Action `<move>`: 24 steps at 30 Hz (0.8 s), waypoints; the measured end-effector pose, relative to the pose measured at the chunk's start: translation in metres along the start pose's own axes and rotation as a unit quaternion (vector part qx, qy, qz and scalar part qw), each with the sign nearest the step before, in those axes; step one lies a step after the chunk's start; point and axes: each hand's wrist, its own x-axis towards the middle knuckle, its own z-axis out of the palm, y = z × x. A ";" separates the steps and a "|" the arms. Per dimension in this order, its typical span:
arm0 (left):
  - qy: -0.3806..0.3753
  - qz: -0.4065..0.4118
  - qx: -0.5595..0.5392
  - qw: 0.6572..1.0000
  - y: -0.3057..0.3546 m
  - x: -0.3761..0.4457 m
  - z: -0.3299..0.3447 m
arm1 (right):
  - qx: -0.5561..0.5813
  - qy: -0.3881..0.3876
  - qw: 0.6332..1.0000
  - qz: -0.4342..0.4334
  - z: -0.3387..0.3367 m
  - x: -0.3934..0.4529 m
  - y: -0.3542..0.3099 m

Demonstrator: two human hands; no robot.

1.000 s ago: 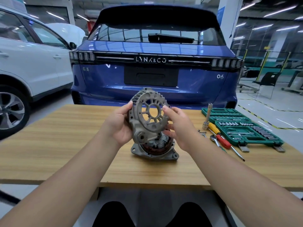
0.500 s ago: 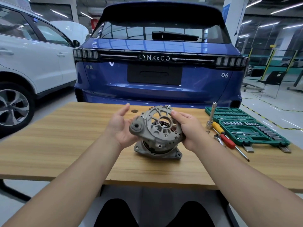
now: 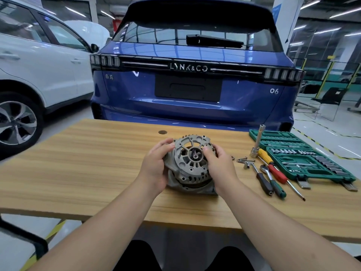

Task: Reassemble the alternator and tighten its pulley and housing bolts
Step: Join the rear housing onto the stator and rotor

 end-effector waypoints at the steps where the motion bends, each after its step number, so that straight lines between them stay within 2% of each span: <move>1: 0.012 -0.004 -0.001 1.000 -0.002 0.002 -0.003 | 0.000 0.002 1.000 -0.002 0.000 0.000 0.003; 4: 0.039 -0.013 -0.002 0.999 -0.009 0.006 -0.009 | 0.003 0.018 1.000 -0.006 0.000 0.005 0.007; 16: 0.052 -0.011 0.064 0.997 -0.024 0.018 -0.015 | -0.061 0.044 0.996 -0.043 0.000 0.005 0.026; 24: 0.047 -0.004 0.089 0.995 -0.029 0.018 -0.024 | -0.166 0.009 0.982 -0.086 -0.003 0.014 0.036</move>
